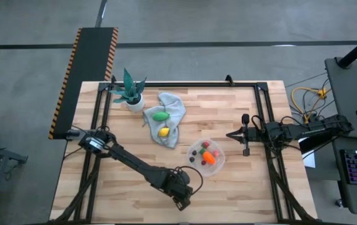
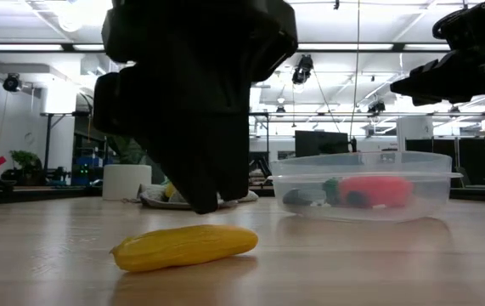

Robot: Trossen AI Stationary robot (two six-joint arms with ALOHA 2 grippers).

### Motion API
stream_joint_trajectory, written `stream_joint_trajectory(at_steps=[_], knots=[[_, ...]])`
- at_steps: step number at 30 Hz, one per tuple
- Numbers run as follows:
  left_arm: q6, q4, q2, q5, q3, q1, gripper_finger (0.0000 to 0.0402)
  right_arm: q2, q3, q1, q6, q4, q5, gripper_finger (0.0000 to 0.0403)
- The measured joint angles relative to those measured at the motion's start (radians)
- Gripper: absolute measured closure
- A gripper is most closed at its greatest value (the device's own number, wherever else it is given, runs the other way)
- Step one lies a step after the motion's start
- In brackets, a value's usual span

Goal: Pick and placing Produce into tupperware
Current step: Put the yellow chili pepper into the transparent bin

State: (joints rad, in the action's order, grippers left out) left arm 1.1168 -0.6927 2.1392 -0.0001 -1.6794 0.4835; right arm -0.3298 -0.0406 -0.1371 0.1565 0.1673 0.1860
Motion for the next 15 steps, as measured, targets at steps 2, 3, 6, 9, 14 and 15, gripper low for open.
stream_joint_trajectory(at_steps=[2,3,6,9,14,15], knots=[[0.001,-0.006,0.000,0.000,0.001,0.000,0.0291,0.000,0.000,0.000,0.000,0.000,0.000,0.0394],[0.003,-0.006,0.000,0.000,0.001,0.000,0.0291,0.000,0.000,0.000,0.000,-0.001,0.000,0.0394],[0.005,-0.006,0.000,-0.001,0.001,0.000,0.0291,0.000,0.000,0.000,0.000,-0.001,0.000,0.0394],[0.023,-0.006,0.000,-0.001,0.001,0.000,0.0291,0.000,0.000,0.000,0.000,-0.009,0.000,0.0394],[0.029,-0.006,0.000,-0.002,0.021,0.001,0.0291,0.000,0.000,0.000,0.000,-0.022,0.000,0.0394],[0.030,-0.005,0.000,-0.001,0.029,0.001,0.0291,0.000,0.000,0.000,0.000,-0.023,0.000,0.0394]])
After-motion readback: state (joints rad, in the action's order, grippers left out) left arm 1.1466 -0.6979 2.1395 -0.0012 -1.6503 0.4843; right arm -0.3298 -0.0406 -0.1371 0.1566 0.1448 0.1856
